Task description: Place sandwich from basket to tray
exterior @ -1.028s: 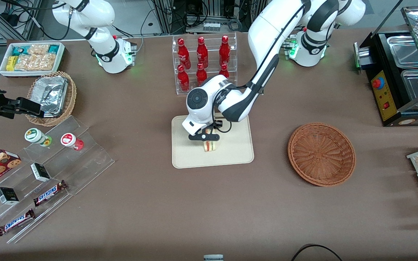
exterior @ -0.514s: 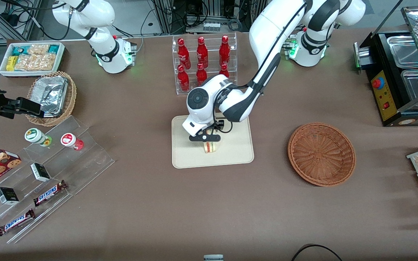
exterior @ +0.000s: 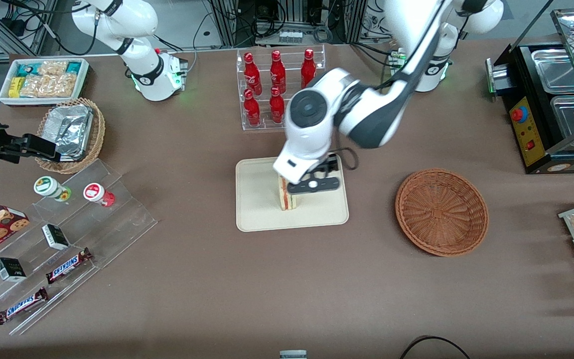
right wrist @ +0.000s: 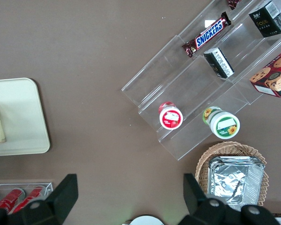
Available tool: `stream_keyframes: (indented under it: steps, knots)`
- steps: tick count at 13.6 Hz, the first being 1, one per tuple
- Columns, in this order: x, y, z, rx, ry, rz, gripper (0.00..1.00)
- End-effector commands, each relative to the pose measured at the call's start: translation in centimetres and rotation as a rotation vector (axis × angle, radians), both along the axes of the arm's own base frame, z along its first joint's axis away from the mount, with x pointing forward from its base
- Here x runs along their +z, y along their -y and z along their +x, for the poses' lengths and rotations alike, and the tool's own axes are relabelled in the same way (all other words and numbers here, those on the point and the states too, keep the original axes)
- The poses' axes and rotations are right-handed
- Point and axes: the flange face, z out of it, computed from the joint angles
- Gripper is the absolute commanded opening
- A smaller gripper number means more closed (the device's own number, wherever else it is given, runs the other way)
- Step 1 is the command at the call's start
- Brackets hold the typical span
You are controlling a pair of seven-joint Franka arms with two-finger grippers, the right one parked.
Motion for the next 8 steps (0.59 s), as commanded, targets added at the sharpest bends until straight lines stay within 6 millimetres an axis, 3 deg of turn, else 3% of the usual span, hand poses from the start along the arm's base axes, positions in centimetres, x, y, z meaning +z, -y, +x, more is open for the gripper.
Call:
stream_keyframes:
  steps: [1,4,6,8]
  knots:
    - [4.9,-5.6,0.4,0.048,-0.004,0.024,1.00]
    - [9.2,-13.1,0.0,-0.020,0.012,0.008,1.00]
    - [11.6,-17.8,-1.5,-0.042,0.029,0.002,1.00]
    - [11.9,-22.3,-2.5,-0.118,0.016,0.007,1.00]
